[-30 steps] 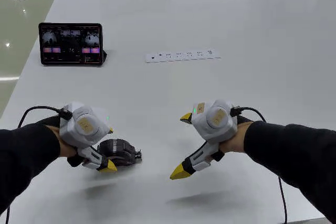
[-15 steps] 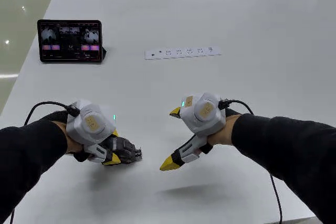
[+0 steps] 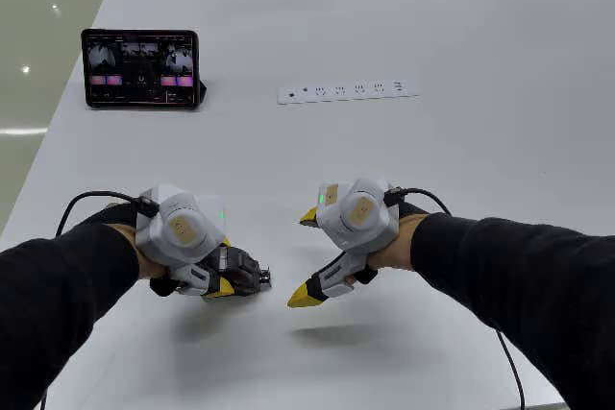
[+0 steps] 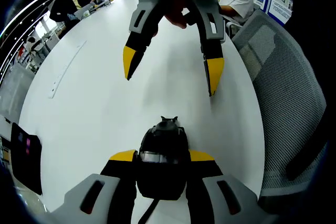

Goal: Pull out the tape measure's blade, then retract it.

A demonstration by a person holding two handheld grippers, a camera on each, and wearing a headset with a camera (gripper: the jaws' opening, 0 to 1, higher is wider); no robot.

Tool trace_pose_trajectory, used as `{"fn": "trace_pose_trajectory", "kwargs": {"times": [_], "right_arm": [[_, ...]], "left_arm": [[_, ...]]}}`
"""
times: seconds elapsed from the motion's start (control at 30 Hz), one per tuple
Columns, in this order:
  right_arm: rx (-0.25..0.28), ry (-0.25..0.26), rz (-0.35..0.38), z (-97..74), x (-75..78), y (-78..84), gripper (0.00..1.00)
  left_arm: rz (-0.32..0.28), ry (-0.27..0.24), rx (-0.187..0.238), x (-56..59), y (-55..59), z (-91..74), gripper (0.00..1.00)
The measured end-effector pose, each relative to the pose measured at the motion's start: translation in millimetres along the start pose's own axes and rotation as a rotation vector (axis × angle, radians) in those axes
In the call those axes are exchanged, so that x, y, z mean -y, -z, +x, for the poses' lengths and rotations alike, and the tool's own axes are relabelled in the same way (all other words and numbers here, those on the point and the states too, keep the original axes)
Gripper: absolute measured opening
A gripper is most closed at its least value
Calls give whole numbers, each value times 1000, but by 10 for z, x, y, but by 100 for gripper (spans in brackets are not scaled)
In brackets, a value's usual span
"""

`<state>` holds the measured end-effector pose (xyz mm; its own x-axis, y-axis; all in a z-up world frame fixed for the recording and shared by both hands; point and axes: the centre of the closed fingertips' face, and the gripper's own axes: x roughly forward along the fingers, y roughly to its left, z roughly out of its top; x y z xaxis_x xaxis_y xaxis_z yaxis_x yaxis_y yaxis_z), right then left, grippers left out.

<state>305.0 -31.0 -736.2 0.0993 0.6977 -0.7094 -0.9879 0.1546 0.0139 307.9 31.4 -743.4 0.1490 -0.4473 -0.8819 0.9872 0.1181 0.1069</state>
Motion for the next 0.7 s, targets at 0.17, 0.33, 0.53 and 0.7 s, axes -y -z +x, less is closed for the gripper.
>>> {"fn": "trace_pose_trajectory", "kwargs": {"times": [0.17,0.33,0.53,0.7], "right_arm": [[-7,-8,-12,72,-16,-15,63],[-16,-22,-25,153,-31,-19,57],[-78,-64,-73,283,-112,77,51],[-93,-81,-105,377,-150,79,45]], "left_arm": [[-6,5,17,-10,6,5,31],[-9,-4,13,-3,2,16,32],[-16,-13,18,-13,10,33,32],[-17,-8,24,-13,5,31,33]]}}
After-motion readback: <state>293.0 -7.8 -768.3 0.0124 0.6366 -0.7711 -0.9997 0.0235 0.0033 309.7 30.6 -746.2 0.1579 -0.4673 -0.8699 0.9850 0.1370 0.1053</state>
